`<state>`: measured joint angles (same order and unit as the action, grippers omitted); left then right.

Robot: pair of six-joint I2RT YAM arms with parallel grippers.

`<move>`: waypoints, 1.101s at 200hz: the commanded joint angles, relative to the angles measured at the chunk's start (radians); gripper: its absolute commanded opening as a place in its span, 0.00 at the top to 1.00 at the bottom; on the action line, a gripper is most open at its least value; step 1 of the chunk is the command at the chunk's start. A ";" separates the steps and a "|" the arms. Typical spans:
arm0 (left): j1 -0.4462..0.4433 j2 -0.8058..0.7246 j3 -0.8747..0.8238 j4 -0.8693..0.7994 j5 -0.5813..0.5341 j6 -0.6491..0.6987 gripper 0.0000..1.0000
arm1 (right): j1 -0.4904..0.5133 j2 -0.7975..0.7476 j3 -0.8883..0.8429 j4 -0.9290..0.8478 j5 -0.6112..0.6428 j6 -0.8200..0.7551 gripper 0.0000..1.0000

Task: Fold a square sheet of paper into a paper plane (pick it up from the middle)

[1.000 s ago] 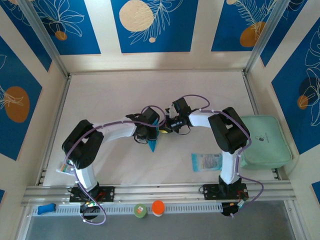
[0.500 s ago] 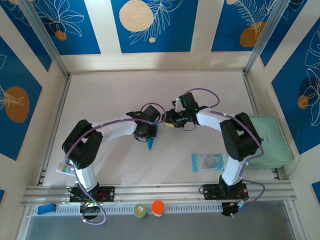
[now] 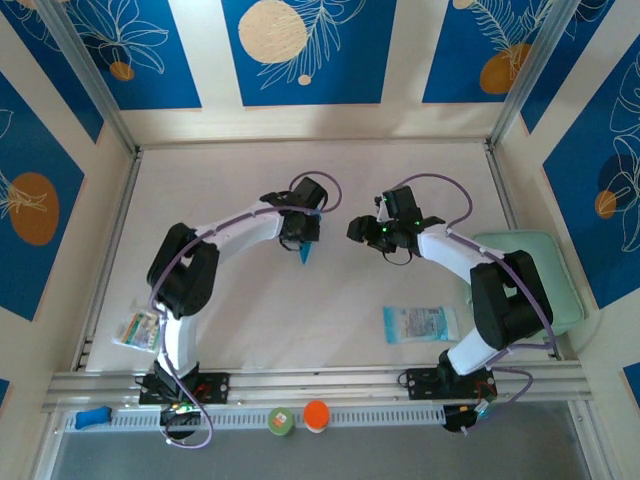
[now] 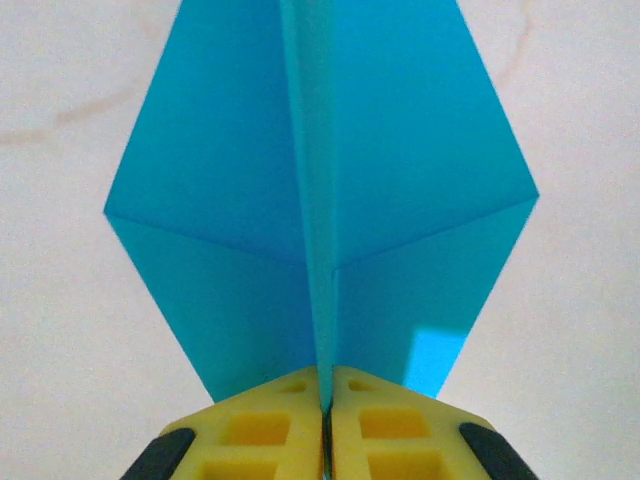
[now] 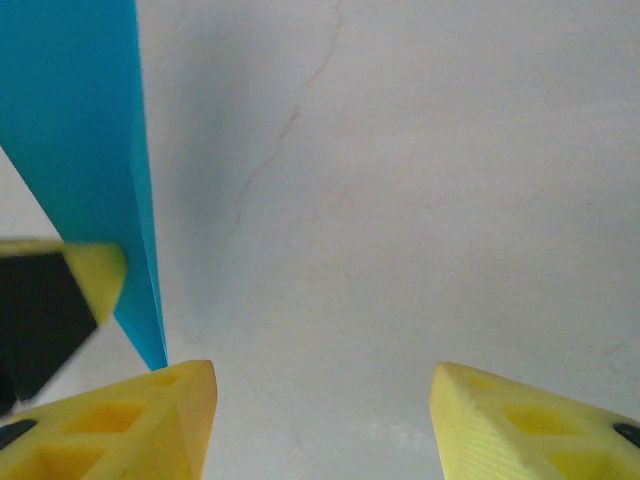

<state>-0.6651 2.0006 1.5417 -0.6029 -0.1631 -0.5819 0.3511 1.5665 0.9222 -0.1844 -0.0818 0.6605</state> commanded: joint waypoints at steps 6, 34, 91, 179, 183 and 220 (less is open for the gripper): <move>0.037 0.095 0.126 -0.067 -0.017 0.066 0.90 | -0.010 -0.038 -0.030 -0.026 -0.012 -0.022 0.42; 0.064 0.173 0.219 -0.086 0.004 0.068 0.88 | -0.009 -0.026 -0.035 -0.017 -0.085 -0.024 0.42; 0.084 0.278 0.342 -0.107 0.034 0.088 0.85 | 0.008 0.002 -0.015 -0.024 -0.130 -0.017 0.43; 0.087 0.326 0.374 -0.115 0.051 0.086 0.71 | 0.016 0.018 -0.037 -0.013 -0.134 0.005 0.45; 0.087 0.327 0.376 -0.115 0.050 0.084 0.71 | 0.016 0.018 -0.036 -0.013 -0.134 0.004 0.45; 0.087 0.348 0.392 -0.139 0.032 0.053 0.68 | 0.017 0.018 -0.038 -0.016 -0.131 0.002 0.45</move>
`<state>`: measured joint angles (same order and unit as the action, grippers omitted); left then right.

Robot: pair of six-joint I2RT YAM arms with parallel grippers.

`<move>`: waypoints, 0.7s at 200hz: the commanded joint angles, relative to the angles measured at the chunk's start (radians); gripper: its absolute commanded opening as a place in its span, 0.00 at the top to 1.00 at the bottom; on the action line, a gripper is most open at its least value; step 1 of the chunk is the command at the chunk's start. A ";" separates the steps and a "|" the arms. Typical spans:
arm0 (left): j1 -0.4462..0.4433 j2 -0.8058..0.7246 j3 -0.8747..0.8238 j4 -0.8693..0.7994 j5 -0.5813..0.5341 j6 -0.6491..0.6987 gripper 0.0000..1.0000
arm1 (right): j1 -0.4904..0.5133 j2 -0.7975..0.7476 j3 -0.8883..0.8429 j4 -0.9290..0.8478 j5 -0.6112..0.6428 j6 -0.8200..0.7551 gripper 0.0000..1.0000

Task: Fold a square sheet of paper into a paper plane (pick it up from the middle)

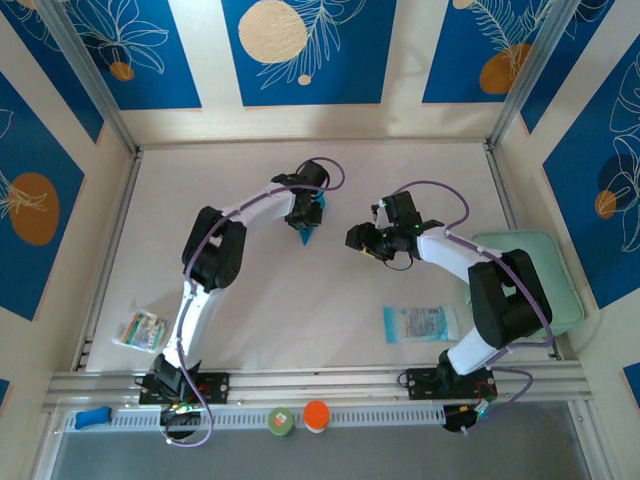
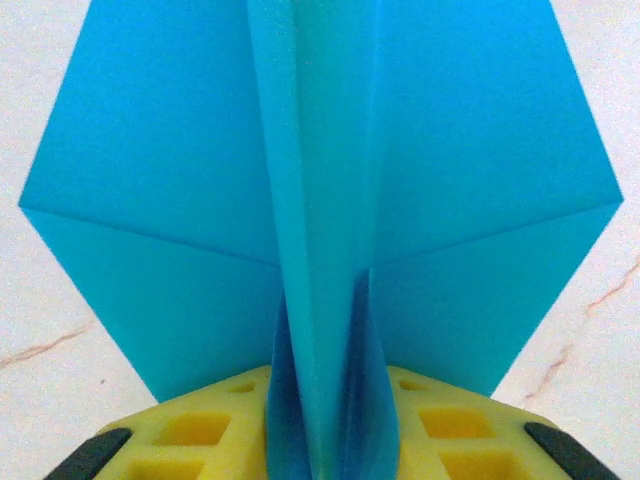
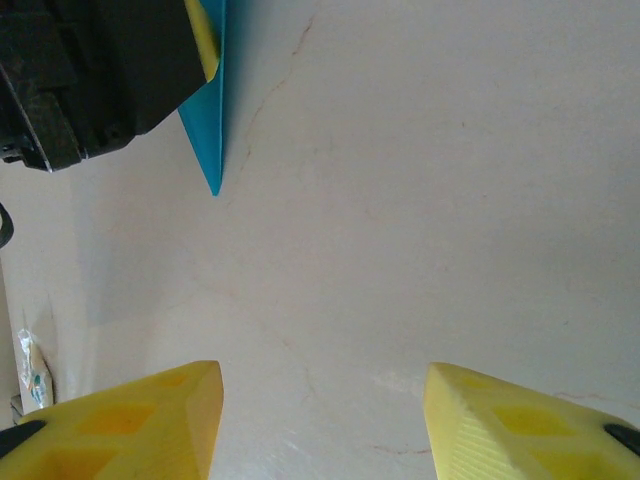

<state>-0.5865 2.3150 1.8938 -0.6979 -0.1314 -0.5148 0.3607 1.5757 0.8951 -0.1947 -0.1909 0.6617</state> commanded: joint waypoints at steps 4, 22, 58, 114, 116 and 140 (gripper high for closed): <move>0.008 0.039 0.043 -0.049 -0.002 -0.019 0.68 | 0.009 0.009 -0.011 -0.006 -0.022 0.001 0.45; 0.006 0.052 0.050 -0.074 -0.027 -0.038 0.67 | 0.007 0.008 -0.012 -0.005 -0.023 0.001 0.45; 0.002 0.060 0.051 -0.104 -0.093 -0.076 0.62 | 0.007 0.006 -0.012 -0.007 -0.021 -0.003 0.45; 0.004 0.080 0.059 -0.107 -0.124 -0.119 0.51 | 0.006 0.006 -0.008 -0.009 -0.021 -0.006 0.45; 0.006 0.081 0.059 -0.107 -0.123 -0.119 0.50 | 0.006 0.006 -0.008 -0.009 -0.020 -0.006 0.45; 0.009 0.089 0.062 -0.092 -0.097 -0.107 0.48 | 0.007 0.007 -0.006 -0.012 -0.020 -0.007 0.45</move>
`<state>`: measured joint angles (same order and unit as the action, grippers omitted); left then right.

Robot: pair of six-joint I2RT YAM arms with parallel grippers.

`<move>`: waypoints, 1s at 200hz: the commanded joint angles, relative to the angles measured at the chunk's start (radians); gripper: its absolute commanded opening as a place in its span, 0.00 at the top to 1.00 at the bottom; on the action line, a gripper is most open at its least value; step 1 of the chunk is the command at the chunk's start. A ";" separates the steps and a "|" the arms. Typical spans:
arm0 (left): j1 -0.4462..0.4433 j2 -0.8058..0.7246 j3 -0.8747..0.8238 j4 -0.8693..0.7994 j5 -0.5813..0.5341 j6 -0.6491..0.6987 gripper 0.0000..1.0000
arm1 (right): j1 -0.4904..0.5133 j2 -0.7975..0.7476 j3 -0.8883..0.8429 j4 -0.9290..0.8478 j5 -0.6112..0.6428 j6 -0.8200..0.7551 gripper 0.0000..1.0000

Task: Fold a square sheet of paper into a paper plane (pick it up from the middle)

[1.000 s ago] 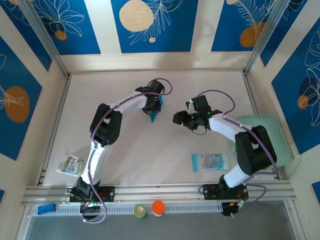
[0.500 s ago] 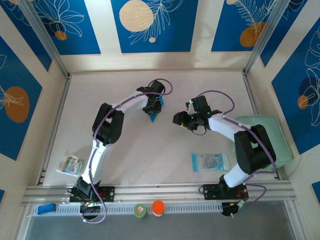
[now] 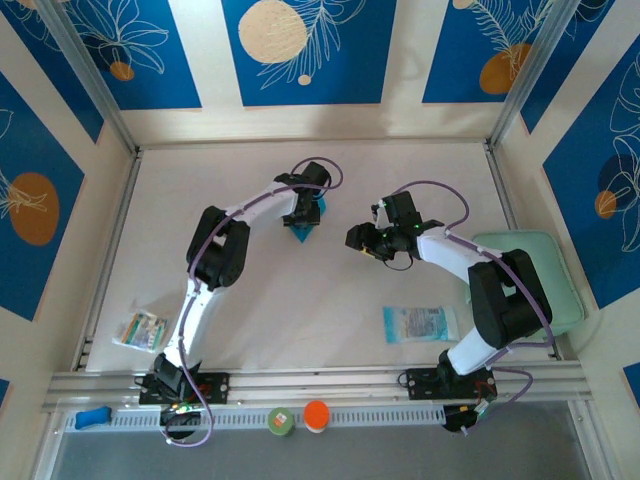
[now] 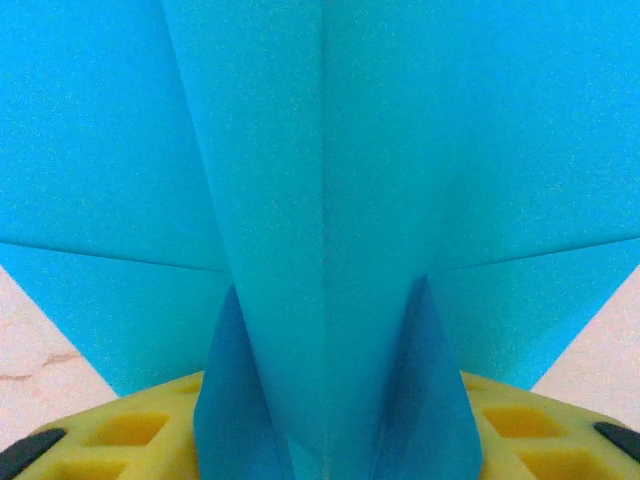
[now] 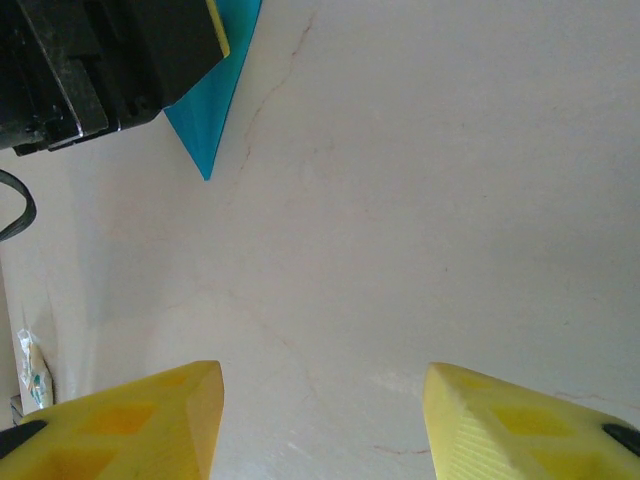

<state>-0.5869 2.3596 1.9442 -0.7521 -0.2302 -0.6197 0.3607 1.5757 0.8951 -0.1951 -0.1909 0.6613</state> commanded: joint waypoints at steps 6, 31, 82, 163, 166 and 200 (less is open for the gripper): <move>0.012 0.046 0.012 -0.034 0.007 0.001 0.48 | 0.007 0.009 -0.005 -0.010 -0.020 -0.008 0.45; 0.013 0.049 0.010 -0.030 0.015 0.008 0.46 | 0.006 0.013 0.000 -0.009 -0.022 -0.007 0.45; 0.013 0.048 0.018 -0.029 0.026 0.009 0.45 | 0.007 0.018 0.010 -0.012 -0.022 -0.008 0.45; 0.016 -0.075 0.057 -0.049 0.046 -0.044 0.46 | -0.012 -0.010 0.021 -0.013 -0.018 0.006 0.43; 0.016 -0.079 0.058 -0.049 0.046 -0.047 0.45 | -0.012 -0.012 0.021 -0.012 -0.017 0.007 0.43; 0.016 -0.125 0.049 -0.056 0.048 -0.058 0.42 | -0.026 -0.049 0.025 -0.028 0.014 0.009 0.39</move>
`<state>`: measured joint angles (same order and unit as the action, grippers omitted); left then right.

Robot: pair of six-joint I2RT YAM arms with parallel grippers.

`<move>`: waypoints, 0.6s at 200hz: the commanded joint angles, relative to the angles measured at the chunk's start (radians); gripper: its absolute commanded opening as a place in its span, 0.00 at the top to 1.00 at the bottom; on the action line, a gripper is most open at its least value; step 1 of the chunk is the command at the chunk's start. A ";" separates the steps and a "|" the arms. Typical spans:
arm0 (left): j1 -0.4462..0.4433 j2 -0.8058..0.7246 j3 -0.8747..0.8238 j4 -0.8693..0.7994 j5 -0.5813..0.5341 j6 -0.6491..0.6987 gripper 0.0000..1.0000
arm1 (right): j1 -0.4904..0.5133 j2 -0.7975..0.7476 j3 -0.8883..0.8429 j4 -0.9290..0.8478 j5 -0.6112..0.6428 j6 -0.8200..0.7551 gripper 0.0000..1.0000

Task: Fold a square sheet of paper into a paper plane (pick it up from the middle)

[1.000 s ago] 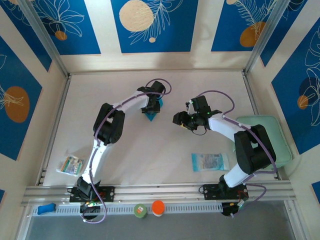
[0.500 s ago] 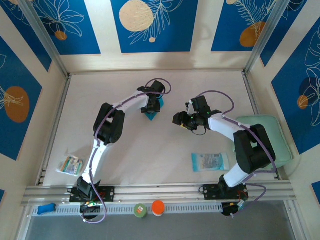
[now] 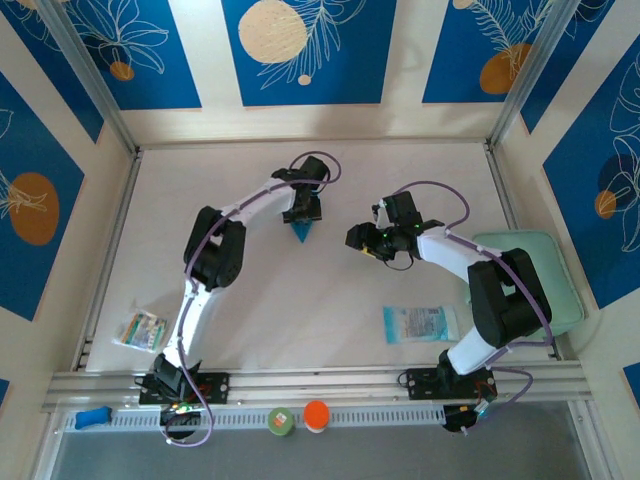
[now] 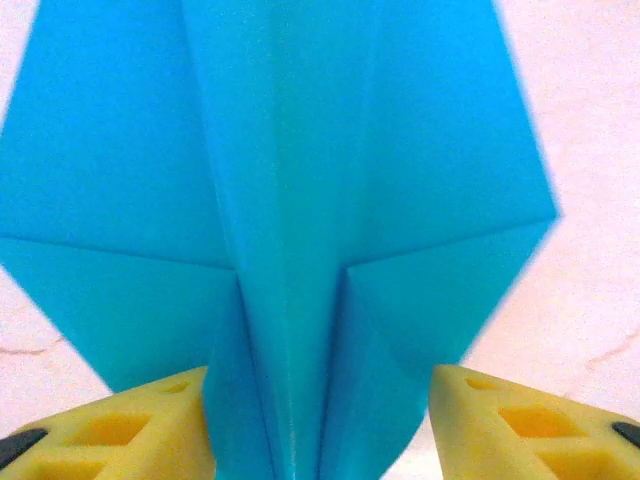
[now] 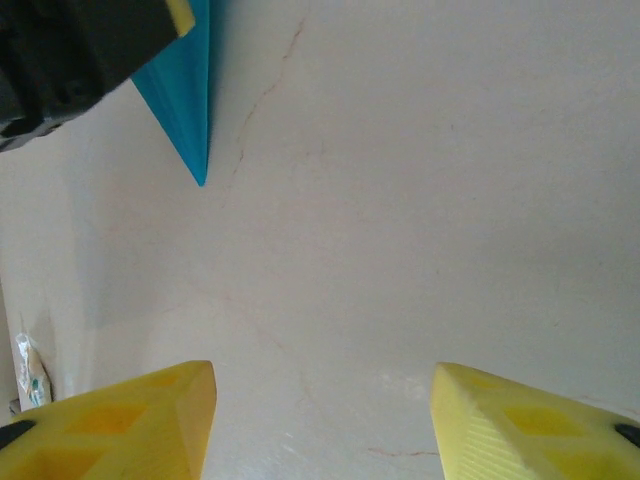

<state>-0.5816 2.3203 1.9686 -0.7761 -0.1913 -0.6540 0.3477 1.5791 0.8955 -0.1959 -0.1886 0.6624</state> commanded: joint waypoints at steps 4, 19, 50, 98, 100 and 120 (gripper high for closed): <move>0.011 -0.092 0.024 -0.034 0.011 -0.025 0.42 | -0.016 -0.059 0.027 -0.031 0.016 0.007 0.39; 0.010 -0.120 0.022 -0.043 0.009 -0.031 0.40 | -0.022 -0.085 0.037 -0.045 0.038 -0.002 0.36; 0.009 -0.228 -0.035 -0.008 -0.009 -0.033 0.39 | -0.045 -0.151 0.085 -0.110 0.121 -0.050 0.31; 0.026 -0.566 -0.332 0.129 -0.198 0.021 0.28 | -0.066 -0.297 0.114 -0.159 0.431 -0.194 0.05; 0.027 -0.583 -0.349 0.135 -0.211 0.024 0.27 | -0.068 -0.302 0.112 -0.156 0.440 -0.194 0.04; 0.046 -0.757 -0.550 0.231 -0.339 0.068 0.11 | -0.085 -0.357 0.067 -0.120 0.549 -0.215 0.01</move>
<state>-0.5690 1.7390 1.5940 -0.6506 -0.3393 -0.6472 0.2840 1.2835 0.9928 -0.3157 0.1604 0.5152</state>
